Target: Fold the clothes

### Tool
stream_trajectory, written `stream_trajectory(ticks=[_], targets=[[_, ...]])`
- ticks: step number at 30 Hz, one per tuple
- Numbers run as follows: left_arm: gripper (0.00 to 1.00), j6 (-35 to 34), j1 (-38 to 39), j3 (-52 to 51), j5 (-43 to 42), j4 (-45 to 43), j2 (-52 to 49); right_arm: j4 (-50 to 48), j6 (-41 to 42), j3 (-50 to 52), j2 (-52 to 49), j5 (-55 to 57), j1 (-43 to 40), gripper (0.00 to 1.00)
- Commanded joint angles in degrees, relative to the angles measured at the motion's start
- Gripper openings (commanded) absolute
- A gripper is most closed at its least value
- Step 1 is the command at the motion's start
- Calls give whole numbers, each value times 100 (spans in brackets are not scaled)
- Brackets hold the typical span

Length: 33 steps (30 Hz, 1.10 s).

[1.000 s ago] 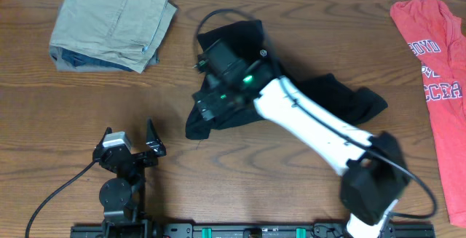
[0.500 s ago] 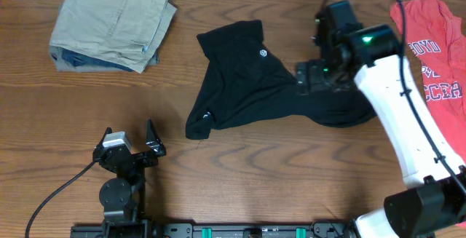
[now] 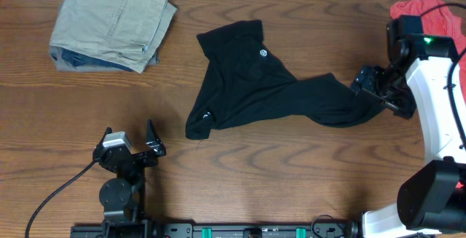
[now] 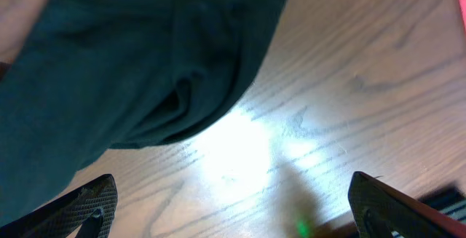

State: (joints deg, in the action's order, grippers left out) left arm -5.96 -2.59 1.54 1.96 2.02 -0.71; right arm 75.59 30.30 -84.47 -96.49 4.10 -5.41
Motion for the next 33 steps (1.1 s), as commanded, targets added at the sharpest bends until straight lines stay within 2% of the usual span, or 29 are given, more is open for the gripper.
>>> stream_trajectory(ticks=[1, 13, 18, 20, 23, 25, 28, 33], targets=[[98, 35, -13, -131, 155, 179, 11, 118, 221, 114, -22, -304, -68, 99], [98, 31, -11, -131, 144, 179, 11, 133, 223, 144, -22, -476, -57, 99], [98, -11, -13, -131, -111, 203, 11, 133, 223, 144, -22, -476, -57, 99], [98, -422, -7, -129, -546, 190, 11, 133, 223, 144, -22, -476, -57, 99], [98, -1620, -7, -127, -1661, 72, 11, 133, 223, 144, -22, -476, -57, 99], [98, -2177, -7, -127, -2092, 59, 11, 133, 223, 144, -22, -476, -57, 99], [98, -2288, -7, -125, -2955, -46, -74, 133, 223, 144, -22, -476, -57, 99], [98, -2284, -9, -4, -3786, -238, -125, 133, 223, 144, -22, -476, -57, 99]])
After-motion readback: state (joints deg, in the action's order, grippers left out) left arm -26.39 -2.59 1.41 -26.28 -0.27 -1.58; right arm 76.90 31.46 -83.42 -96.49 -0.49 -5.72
